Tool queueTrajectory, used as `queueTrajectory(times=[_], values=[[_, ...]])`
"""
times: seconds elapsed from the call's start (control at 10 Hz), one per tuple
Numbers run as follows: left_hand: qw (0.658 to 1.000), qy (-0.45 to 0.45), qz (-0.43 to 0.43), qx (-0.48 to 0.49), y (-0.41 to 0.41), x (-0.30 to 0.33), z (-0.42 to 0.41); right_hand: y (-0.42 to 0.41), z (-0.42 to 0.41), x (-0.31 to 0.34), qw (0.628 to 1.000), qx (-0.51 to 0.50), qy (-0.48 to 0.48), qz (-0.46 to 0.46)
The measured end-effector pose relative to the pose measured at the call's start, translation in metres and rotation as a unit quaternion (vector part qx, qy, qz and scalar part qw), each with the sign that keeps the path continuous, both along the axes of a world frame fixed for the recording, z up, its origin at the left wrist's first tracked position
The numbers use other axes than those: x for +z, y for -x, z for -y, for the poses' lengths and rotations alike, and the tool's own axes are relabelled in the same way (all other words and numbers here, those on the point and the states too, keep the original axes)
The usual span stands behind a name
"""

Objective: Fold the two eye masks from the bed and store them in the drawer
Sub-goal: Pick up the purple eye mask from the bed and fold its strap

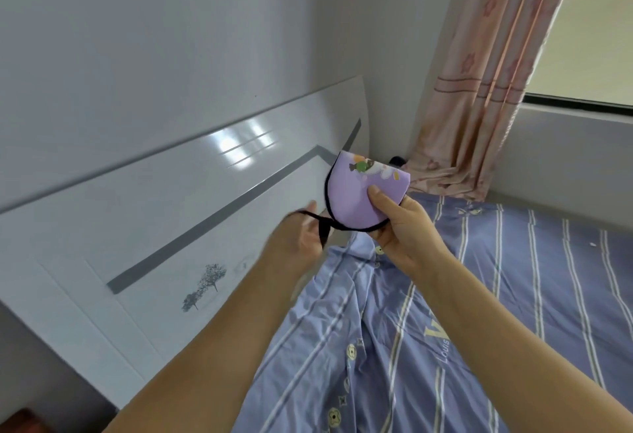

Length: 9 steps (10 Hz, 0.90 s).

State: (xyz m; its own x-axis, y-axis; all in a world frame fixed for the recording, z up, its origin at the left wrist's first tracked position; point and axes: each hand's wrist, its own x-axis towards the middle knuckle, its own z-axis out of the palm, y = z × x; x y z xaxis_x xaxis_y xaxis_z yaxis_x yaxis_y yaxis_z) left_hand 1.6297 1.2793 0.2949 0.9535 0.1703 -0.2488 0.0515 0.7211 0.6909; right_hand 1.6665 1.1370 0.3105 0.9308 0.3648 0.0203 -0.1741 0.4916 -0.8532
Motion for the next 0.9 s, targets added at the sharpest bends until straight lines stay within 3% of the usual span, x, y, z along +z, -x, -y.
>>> queueTrajectory(times=[0.1,0.2,0.3,0.4,0.5,0.6,0.7,0.8,0.9], values=[[0.951,0.279,0.131,-0.038,0.011,0.027,-0.013,-0.009,0.004,0.001,0.996,-0.026,-0.038,-0.076],[0.940,0.138,0.117,-0.290,0.030,0.025,-0.004,-0.020,0.007,0.002,0.994,-0.048,-0.026,-0.100],[0.751,-0.561,0.049,-0.345,0.030,0.011,0.021,-0.028,0.014,0.006,0.996,-0.080,0.030,-0.011],[0.641,-0.754,-0.038,-0.138,0.016,0.004,0.018,-0.027,0.014,-0.002,0.994,-0.086,0.065,-0.004],[0.632,-0.756,0.165,0.036,0.014,0.010,0.013,-0.024,0.015,-0.010,0.995,0.016,0.037,-0.089],[0.459,-0.810,0.359,0.067,0.013,0.015,0.010,-0.028,0.033,-0.004,0.965,0.201,0.164,-0.028],[0.461,-0.772,0.434,0.055,0.016,0.015,0.015,-0.034,0.044,0.004,0.881,0.247,0.369,0.161],[0.477,-0.753,0.453,0.032,0.020,0.014,0.025,-0.029,0.041,0.013,0.822,0.260,0.426,0.274],[0.450,-0.751,0.482,0.031,0.026,0.017,0.030,-0.019,0.036,0.019,0.781,0.304,0.448,0.311]])
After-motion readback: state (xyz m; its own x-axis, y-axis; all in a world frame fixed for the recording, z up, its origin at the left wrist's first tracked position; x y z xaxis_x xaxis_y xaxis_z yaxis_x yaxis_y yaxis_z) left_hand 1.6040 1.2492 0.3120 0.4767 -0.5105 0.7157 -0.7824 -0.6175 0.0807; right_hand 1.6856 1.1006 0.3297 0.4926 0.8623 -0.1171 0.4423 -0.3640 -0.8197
